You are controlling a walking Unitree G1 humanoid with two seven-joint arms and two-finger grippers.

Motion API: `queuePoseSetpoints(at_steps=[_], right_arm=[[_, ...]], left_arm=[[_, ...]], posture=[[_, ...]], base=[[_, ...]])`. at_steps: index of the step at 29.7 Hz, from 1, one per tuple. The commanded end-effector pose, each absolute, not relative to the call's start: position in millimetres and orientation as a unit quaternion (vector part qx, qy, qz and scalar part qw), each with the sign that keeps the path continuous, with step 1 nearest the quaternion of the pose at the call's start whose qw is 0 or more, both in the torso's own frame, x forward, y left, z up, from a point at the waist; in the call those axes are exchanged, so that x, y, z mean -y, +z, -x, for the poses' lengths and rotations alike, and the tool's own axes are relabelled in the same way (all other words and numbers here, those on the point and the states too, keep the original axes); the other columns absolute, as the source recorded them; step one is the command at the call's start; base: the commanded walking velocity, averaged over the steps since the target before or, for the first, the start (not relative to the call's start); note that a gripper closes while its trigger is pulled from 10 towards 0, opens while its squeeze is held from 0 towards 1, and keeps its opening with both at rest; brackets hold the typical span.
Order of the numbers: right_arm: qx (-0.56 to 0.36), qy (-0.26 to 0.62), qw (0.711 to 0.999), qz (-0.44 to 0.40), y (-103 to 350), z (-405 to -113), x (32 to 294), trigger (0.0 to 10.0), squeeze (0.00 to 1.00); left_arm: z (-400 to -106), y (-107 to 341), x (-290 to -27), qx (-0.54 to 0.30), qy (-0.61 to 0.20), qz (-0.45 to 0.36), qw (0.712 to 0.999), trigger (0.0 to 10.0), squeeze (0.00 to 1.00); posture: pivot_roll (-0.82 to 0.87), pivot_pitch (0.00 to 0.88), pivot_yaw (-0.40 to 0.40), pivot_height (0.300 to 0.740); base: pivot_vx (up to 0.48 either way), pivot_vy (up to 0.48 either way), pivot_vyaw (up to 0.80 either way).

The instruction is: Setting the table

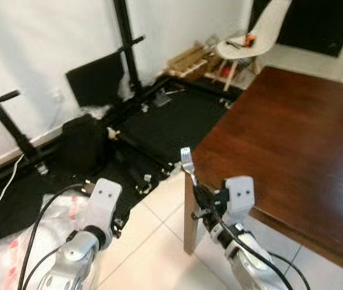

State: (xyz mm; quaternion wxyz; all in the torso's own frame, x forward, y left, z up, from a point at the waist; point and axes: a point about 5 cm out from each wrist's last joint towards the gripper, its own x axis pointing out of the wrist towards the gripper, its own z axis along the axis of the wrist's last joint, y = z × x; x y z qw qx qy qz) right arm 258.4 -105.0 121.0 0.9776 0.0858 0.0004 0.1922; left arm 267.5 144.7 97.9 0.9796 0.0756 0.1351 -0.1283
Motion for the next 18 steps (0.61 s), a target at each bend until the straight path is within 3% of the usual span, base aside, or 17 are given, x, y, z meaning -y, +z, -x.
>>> queuePoseSetpoints(at_steps=[1, 18], right_arm=[[0.008, 0.217, 0.971, -0.098, 127, -256, 95, 10.0, 0.00], [-0.011, 0.251, 0.963, -0.101, 119, -251, 90, 10.0, 0.00]], left_arm=[[-264, 91, -154, -0.148, -0.115, -0.086, 0.979, 10.0, 0.00], [-260, 74, -165, -0.173, -0.086, -0.077, 0.978, 10.0, 0.00]], posture=[[-0.06, 0.000, 0.123, 0.740], [-0.06, 0.000, 0.109, 0.740]], base=[[0.000, 0.000, 0.77], [0.000, 0.000, 0.77]])
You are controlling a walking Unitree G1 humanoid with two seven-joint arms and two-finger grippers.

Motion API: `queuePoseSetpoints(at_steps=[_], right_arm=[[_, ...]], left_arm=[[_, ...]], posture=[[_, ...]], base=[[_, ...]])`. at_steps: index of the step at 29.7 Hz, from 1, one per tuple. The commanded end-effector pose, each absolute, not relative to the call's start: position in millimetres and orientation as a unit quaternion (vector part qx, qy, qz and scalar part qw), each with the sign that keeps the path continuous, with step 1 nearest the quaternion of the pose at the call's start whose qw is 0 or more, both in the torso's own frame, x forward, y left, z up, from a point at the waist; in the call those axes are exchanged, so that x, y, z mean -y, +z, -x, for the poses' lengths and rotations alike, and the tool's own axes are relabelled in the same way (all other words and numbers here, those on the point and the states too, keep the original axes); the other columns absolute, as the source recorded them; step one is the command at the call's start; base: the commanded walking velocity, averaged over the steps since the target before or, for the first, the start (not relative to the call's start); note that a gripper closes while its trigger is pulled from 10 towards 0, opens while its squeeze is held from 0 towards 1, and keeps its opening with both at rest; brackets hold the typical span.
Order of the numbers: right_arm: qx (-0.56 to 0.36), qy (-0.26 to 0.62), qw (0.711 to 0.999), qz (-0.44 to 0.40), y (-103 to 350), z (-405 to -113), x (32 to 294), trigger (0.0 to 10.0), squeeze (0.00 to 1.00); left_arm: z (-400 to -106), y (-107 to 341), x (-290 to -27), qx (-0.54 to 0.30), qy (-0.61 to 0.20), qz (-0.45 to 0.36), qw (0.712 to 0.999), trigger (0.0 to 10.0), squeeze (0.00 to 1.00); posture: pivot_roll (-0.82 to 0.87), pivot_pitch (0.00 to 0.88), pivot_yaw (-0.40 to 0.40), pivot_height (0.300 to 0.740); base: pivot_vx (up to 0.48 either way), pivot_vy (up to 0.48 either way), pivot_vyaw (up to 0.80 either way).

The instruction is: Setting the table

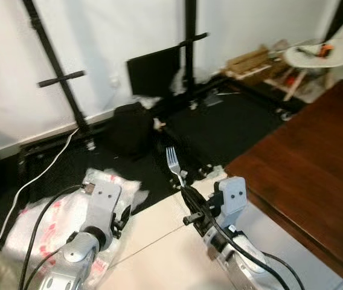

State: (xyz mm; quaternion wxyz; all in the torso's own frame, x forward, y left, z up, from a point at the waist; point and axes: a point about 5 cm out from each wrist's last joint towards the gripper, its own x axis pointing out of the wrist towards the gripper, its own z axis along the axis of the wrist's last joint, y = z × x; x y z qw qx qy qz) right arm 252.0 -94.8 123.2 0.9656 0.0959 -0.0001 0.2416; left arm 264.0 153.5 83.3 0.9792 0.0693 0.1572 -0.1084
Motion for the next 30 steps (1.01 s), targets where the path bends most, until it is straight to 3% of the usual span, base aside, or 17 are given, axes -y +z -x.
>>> queuePoseSetpoints(at_steps=[1, 7, 14, 30], right_arm=[[-0.031, 0.244, 0.965, -0.094, 108, -252, 96, 10.0, 0.00], [-0.085, 0.211, 0.969, -0.092, 81, -254, 116, 10.0, 0.00], [-0.216, 0.146, 0.963, -0.067, 19, -242, 151, 10.0, 0.00], [-0.220, 0.128, 0.962, -0.095, 6, -244, 153, 10.0, 0.00]], left_arm=[[-259, 65, -167, -0.180, -0.075, -0.076, 0.978, 10.0, 0.00], [-254, 49, -166, -0.193, -0.063, -0.067, 0.977, 10.0, 0.00], [-242, 24, -159, -0.226, -0.055, -0.050, 0.971, 10.0, 0.00], [-242, 17, -163, -0.220, -0.057, -0.062, 0.972, 10.0, 0.00]], posture=[[-0.07, 0.000, 0.086, 0.740], [-0.08, 0.000, 0.043, 0.740], [-0.07, 0.000, -0.004, 0.740], [-0.06, 0.000, 0.016, 0.740]], base=[[0.000, 0.000, 0.77], [0.000, 0.000, 0.77], [0.000, 0.000, 0.77], [0.000, 0.000, 0.77]])
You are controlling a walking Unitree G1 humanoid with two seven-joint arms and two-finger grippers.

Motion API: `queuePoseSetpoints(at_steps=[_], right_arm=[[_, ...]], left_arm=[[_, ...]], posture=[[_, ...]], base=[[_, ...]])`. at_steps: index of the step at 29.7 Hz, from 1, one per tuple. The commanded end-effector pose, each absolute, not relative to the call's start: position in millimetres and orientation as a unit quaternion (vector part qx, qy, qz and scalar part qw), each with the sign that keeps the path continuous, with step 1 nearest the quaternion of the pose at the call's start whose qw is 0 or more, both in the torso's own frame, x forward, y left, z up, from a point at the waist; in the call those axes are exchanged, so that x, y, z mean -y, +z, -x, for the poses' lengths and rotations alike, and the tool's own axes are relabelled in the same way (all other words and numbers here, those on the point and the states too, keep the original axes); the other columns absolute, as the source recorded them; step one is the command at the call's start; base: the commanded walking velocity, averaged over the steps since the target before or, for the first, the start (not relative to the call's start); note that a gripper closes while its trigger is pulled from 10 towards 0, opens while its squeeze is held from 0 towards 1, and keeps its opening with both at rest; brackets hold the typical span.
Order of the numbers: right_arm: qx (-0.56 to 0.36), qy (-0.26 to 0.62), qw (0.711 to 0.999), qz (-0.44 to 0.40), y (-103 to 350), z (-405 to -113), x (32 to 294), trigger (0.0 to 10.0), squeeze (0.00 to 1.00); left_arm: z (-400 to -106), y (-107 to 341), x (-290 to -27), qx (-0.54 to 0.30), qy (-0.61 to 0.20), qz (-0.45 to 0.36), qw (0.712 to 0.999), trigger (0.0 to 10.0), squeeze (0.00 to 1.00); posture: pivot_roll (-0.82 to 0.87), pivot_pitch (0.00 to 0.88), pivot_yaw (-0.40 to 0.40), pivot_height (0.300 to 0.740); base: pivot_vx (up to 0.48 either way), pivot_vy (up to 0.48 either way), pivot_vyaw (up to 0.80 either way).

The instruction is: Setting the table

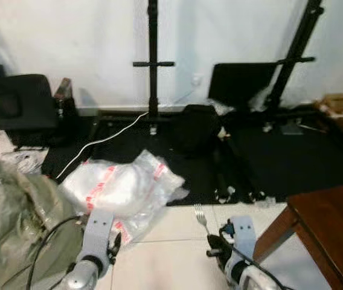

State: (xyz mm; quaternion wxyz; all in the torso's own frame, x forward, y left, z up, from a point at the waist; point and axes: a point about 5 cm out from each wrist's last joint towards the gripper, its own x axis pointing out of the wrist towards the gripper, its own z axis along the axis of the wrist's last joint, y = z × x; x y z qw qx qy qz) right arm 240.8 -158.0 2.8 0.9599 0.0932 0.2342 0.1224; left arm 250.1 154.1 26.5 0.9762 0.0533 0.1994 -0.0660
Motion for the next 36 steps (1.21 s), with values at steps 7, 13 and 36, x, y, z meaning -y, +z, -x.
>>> queuePoseSetpoints(at_steps=[7, 13, 36], right_arm=[[-0.209, 0.131, 0.964, -0.095, 8, -246, 152, 10.0, 0.00], [-0.188, 0.137, 0.967, -0.101, 14, -252, 149, 10.0, 0.00], [-0.117, 0.173, 0.971, -0.112, 48, -269, 133, 10.0, 0.00]], left_arm=[[-244, 18, -163, -0.216, -0.060, -0.064, 0.972, 10.0, 0.00], [-245, 18, -164, -0.213, -0.063, -0.068, 0.973, 10.0, 0.00], [-248, 26, -166, -0.196, -0.065, -0.066, 0.976, 10.0, 0.00]], posture=[[-0.06, 0.000, 0.019, 0.740], [-0.05, 0.000, 0.026, 0.740], [-0.04, 0.000, 0.037, 0.740]], base=[[0.000, 0.000, 0.77], [0.000, 0.000, 0.77], [0.000, 0.000, 0.77]])
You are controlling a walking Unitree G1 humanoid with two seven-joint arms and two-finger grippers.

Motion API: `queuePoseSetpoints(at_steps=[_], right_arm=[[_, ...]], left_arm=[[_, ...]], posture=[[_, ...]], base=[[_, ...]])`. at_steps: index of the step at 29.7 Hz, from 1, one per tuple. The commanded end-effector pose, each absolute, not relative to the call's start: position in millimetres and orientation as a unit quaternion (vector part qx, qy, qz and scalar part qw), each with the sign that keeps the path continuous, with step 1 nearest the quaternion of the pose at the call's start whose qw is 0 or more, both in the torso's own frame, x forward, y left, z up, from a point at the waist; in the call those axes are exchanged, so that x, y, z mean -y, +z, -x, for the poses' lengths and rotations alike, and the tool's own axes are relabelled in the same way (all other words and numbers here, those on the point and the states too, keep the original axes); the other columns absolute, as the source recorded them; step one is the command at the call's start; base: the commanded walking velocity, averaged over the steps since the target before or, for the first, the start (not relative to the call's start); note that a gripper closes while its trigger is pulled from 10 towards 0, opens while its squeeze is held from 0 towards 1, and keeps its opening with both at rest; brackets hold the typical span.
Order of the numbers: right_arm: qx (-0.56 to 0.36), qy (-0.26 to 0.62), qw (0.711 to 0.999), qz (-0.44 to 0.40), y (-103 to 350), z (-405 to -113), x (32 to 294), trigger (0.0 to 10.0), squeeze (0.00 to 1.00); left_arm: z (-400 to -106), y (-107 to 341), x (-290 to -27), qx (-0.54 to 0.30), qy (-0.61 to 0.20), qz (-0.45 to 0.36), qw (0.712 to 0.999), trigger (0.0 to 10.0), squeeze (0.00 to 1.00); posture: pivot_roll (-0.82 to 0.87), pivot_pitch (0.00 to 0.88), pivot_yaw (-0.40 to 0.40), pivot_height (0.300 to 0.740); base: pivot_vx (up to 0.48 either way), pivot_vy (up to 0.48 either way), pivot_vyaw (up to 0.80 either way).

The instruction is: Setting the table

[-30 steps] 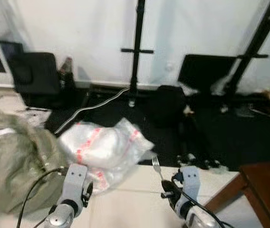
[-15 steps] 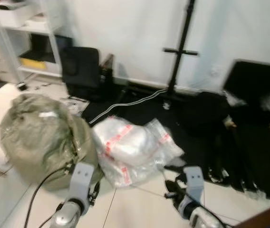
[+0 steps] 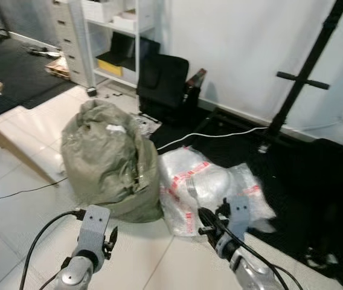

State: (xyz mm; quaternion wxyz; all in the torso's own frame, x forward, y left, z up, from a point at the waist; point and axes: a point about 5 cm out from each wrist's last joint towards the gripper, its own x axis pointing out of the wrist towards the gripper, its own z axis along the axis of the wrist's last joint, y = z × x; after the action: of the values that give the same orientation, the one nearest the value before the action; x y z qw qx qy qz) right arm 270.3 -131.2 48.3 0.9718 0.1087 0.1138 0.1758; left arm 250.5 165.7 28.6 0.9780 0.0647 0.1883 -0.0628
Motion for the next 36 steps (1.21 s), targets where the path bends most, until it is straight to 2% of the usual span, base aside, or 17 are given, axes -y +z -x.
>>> queuePoseSetpoints(at_steps=[1, 22, 36], right_arm=[[-0.111, 0.177, 0.971, -0.114, 51, -270, 131, 10.0, 0.00], [-0.089, 0.201, 0.967, -0.127, 65, -271, 121, 10.0, 0.00], [-0.027, 0.252, 0.956, -0.146, 106, -280, 102, 10.0, 0.00]], left_arm=[[-249, 27, -166, -0.194, -0.065, -0.064, 0.977, 10.0, 0.00], [-258, 45, -165, -0.165, -0.052, -0.050, 0.984, 10.0, 0.00], [-279, 88, -171, -0.087, 0.015, -0.042, 0.995, 10.0, 0.00]], posture=[[-0.04, 0.000, 0.038, 0.740], [-0.04, 0.000, 0.045, 0.740], [-0.03, 0.000, 0.036, 0.740]], base=[[0.000, 0.000, 0.77], [0.000, 0.000, 0.77], [0.000, 0.000, 0.77]])
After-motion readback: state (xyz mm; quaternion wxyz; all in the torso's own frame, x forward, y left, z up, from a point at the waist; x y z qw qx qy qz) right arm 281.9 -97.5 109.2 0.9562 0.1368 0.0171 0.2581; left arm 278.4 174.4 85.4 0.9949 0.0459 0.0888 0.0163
